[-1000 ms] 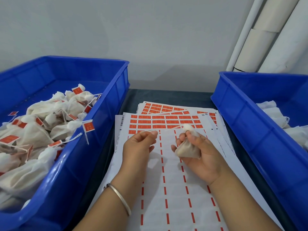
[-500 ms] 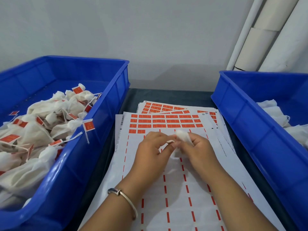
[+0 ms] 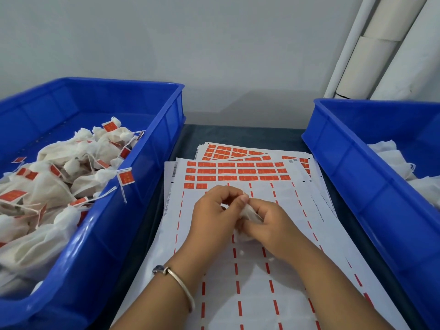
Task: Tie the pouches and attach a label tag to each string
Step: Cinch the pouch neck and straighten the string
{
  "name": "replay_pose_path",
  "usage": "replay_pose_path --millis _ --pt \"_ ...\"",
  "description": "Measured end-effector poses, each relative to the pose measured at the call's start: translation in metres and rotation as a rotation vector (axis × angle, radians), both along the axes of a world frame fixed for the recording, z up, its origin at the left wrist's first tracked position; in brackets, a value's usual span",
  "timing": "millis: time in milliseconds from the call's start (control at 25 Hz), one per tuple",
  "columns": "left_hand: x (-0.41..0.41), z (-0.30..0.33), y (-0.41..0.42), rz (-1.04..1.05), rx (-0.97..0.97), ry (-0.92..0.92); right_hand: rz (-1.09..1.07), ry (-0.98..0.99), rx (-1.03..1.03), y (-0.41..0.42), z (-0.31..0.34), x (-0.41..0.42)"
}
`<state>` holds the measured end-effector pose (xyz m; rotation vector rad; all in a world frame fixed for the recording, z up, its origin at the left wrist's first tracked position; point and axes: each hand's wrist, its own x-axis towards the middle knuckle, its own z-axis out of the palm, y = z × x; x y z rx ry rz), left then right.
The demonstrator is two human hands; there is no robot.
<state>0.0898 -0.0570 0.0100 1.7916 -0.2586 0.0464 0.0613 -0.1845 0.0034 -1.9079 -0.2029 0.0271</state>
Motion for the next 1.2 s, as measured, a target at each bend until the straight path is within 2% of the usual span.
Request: replay_pose_path --millis 120,320,480,600,840,1000,1200 --pt "0.0001 -0.0014 -0.0020 0.023 -0.016 0.054 -0.029 -0.014 -0.026 0.0056 -0.0024 -0.0003" --pt "-0.0002 -0.0015 -0.0033 0.036 -0.087 0.105 -0.223 -0.087 -0.005 0.0057 -0.0052 0.0009" --pt "0.0028 -0.0022 -0.0022 0.116 -0.204 0.256 -0.283 -0.146 -0.020 0.0065 -0.0067 0.0010" --pt "0.0010 -0.0015 -0.0045 0.066 -0.344 0.416 -0.343 -0.228 -0.009 0.0049 -0.0051 0.0022" --pt "-0.0004 0.0003 -0.0075 0.039 -0.415 0.532 -0.385 -0.320 -0.123 0.0038 -0.0050 0.0031" --pt "-0.0002 0.0004 -0.0074 0.053 -0.413 0.534 -0.362 -0.260 -0.104 0.0050 -0.0053 0.0038" --pt "-0.0020 0.0032 -0.0044 -0.014 -0.350 0.395 -0.394 -0.173 -0.058 0.0031 -0.0048 0.0063"
